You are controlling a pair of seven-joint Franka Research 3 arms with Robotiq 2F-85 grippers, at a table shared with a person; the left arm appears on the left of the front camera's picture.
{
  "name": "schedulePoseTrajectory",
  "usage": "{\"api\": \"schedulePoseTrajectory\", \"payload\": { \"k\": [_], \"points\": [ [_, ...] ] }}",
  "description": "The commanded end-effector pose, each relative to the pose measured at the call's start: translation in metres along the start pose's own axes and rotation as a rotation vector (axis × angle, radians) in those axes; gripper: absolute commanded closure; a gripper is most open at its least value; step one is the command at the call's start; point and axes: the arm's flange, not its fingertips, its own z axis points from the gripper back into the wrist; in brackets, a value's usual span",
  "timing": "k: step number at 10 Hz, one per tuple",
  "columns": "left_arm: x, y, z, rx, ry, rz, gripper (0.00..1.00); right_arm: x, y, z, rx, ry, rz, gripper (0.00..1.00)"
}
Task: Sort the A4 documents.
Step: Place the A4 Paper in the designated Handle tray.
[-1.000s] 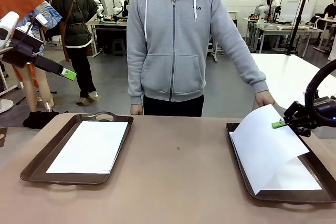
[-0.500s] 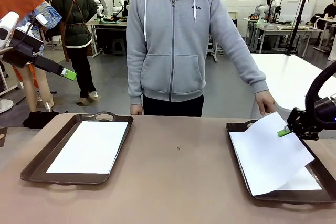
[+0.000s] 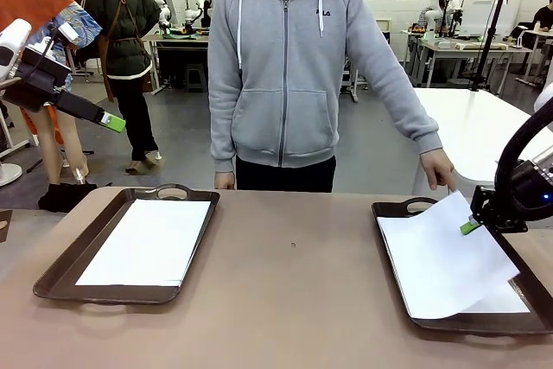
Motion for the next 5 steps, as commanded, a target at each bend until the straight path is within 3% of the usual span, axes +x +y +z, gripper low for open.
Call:
{"api": "schedulePoseTrajectory", "payload": {
  "k": [1,5],
  "points": [
    [-0.0006,-0.0001,0.0006,-0.002,-0.003,-0.01,0.0,-0.0098,0.007,-0.0026,-0.098,-0.02,-0.023,0.99],
    [-0.0006,-0.0001,0.0006,-0.002,-0.003,-0.01,0.0,-0.006,0.0086,-0.0125,-0.162,-0.028,-0.003,0.99]
  ]
}}
